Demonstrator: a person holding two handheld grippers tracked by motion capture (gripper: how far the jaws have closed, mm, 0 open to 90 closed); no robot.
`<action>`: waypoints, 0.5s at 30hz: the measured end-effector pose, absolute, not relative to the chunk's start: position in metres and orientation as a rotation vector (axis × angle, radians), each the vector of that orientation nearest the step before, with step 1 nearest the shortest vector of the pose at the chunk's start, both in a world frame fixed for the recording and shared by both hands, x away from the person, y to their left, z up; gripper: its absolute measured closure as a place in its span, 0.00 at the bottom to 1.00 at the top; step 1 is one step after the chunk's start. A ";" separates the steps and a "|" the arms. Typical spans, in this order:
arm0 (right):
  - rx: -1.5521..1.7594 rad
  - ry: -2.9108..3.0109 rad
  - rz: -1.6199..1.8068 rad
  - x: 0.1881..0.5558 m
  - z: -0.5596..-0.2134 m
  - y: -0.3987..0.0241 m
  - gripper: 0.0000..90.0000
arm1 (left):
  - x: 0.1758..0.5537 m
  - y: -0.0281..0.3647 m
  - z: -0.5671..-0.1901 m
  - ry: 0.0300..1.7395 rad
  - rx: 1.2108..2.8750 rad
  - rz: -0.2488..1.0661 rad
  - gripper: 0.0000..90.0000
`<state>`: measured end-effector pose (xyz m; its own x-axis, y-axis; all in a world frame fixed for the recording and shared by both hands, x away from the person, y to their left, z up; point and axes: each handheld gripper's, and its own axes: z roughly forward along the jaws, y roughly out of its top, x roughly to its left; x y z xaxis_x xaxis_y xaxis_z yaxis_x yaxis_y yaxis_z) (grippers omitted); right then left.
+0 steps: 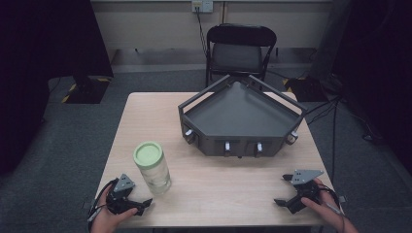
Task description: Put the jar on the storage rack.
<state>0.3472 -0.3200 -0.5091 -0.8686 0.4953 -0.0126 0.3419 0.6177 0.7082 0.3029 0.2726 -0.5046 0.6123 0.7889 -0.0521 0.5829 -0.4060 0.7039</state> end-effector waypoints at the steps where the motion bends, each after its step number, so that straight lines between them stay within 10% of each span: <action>1: 0.691 2.635 1.089 0.347 -0.509 -0.320 0.00 | 0.303 0.273 -0.504 1.073 2.130 0.374 0.03; 15: 0.692 2.635 1.089 0.347 -0.509 -0.320 0.00 | 0.304 0.270 -0.481 1.032 2.100 0.333 0.03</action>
<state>0.3471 -0.3200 -0.5091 -0.8684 0.4957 -0.0123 0.3424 0.6174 0.7082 0.3038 0.2696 -0.4810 0.6396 0.7632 -0.0922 0.5655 -0.3858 0.7290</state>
